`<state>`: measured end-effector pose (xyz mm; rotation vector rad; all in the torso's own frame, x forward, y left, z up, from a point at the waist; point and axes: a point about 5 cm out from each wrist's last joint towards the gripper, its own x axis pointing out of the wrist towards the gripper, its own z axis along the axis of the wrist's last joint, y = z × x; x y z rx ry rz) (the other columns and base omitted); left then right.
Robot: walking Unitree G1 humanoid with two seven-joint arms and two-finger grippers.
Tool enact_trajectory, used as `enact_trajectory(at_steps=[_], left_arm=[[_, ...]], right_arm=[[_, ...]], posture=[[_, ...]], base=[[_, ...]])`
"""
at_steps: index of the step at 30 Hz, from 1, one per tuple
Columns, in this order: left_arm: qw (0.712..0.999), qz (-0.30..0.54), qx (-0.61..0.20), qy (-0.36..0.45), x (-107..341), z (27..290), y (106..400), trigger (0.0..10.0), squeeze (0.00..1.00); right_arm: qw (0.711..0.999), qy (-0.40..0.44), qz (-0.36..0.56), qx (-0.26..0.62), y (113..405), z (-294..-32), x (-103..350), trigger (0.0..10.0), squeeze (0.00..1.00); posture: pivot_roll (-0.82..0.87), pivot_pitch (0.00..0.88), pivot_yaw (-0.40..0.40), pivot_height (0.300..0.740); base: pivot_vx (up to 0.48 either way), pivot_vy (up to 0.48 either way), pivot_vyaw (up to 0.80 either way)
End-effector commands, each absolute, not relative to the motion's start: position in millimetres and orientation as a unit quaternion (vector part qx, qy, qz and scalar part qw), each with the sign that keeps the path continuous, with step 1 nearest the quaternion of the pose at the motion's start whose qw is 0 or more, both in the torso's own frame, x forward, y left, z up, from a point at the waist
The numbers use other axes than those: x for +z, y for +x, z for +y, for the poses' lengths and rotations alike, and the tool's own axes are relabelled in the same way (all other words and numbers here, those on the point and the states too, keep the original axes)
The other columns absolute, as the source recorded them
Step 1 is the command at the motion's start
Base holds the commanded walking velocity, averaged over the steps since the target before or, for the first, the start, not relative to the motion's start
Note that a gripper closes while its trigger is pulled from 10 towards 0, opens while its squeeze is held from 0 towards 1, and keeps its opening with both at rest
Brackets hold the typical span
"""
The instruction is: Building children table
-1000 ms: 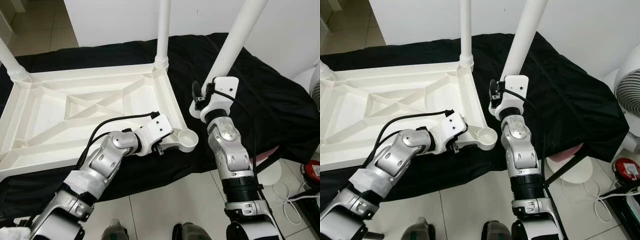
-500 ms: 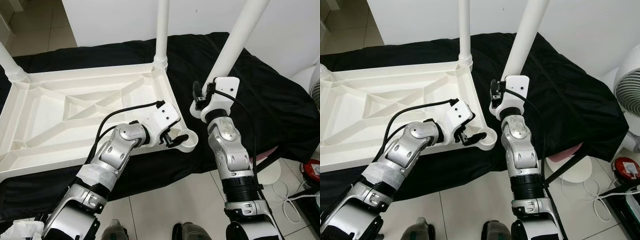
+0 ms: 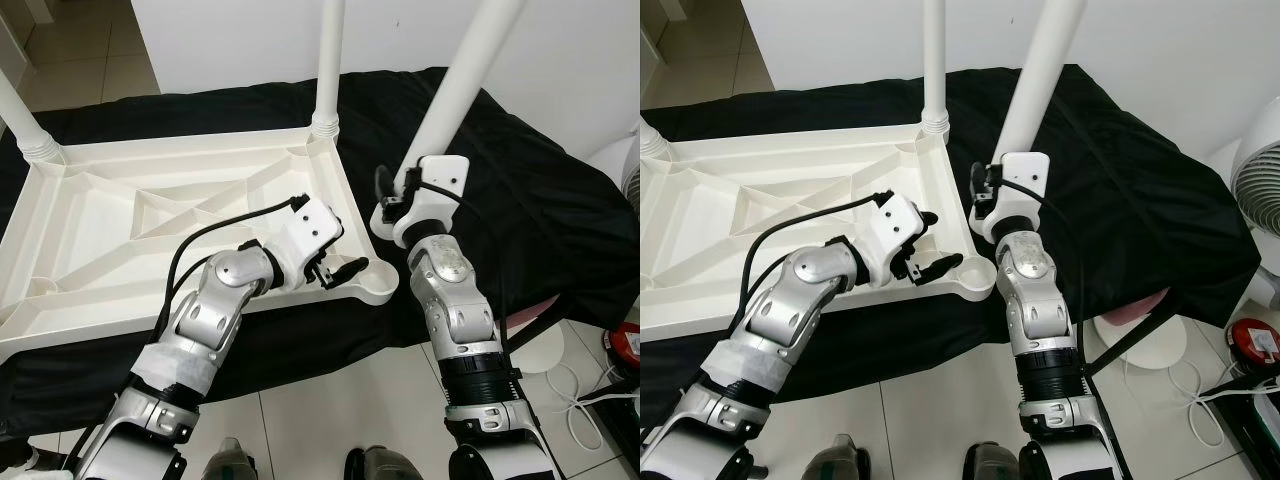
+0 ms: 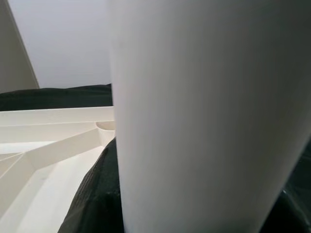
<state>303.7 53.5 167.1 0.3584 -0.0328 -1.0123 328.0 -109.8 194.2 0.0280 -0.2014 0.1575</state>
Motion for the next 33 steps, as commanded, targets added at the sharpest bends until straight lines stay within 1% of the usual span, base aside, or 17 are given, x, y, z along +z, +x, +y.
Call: enact_trajectory(at_steps=[1,2,4,5,6,8,9,16,19,25,29,33], left_arm=[[0.877,-0.018,-0.449,0.172,167,56,305,10.0,0.00],[0.877,-0.018,-0.449,0.172,167,56,305,10.0,0.00],[0.872,-0.048,-0.464,0.151,173,53,292,10.0,0.00],[0.872,-0.048,-0.464,0.151,173,53,292,10.0,0.00],[0.866,-0.061,-0.476,0.139,176,52,284,10.0,0.00],[0.865,-0.061,-0.478,0.139,176,52,283,10.0,0.00],[0.864,-0.064,-0.478,0.143,174,56,280,10.0,0.00],[0.862,-0.066,-0.481,0.149,173,62,277,10.0,0.00],[0.865,-0.070,-0.474,0.151,173,66,278,10.0,0.00],[0.871,-0.070,-0.465,0.142,174,68,279,10.0,0.00],[0.882,-0.057,-0.452,0.125,173,71,281,10.0,0.00],[0.882,-0.054,-0.452,0.120,172,73,280,10.0,0.00]], right_arm=[[0.991,0.014,-0.100,0.083,326,-110,195,10.0,0.00],[0.991,0.014,-0.100,0.083,326,-110,195,10.0,0.00],[0.987,-0.017,-0.087,0.132,314,-100,181,10.0,0.00],[0.987,-0.017,-0.087,0.132,314,-100,181,10.0,0.00],[0.983,-0.032,-0.081,0.161,306,-94,173,10.0,0.00],[0.983,-0.033,-0.081,0.163,306,-94,173,10.0,0.00],[0.981,-0.030,-0.078,0.173,301,-92,171,10.0,0.00],[0.980,-0.031,-0.065,0.186,292,-93,164,10.0,0.00],[0.980,-0.034,-0.050,0.188,283,-99,155,10.0,0.00],[0.982,-0.027,-0.050,0.181,283,-103,153,10.0,0.00],[0.983,-0.012,-0.063,0.174,286,-106,159,10.0,0.00],[0.981,0.014,-0.068,0.178,282,-106,155,10.0,0.00]], posture=[[0.04,0.003,-0.017,0.740],[0.04,0.003,-0.017,0.740],[0.04,0.006,-0.025,0.740],[0.04,0.006,-0.025,0.740],[0.04,0.006,-0.025,0.740],[0.04,0.006,-0.025,0.740],[0.04,0.011,-0.029,0.740],[0.04,0.016,-0.031,0.740],[0.04,0.027,-0.036,0.740],[0.03,0.033,-0.033,0.740],[0.04,0.042,-0.032,0.740],[0.03,0.044,-0.031,0.740]], base=[[0.000,0.000,0.00],[0.000,0.000,0.00],[0.000,0.000,0.00],[0.000,0.000,0.00],[0.000,0.000,0.00],[0.000,0.000,0.00],[0.000,0.000,0.00],[0.000,0.000,0.00],[0.000,0.000,0.00],[0.000,0.000,0.00],[0.000,0.000,0.00],[0.000,0.000,0.00]])
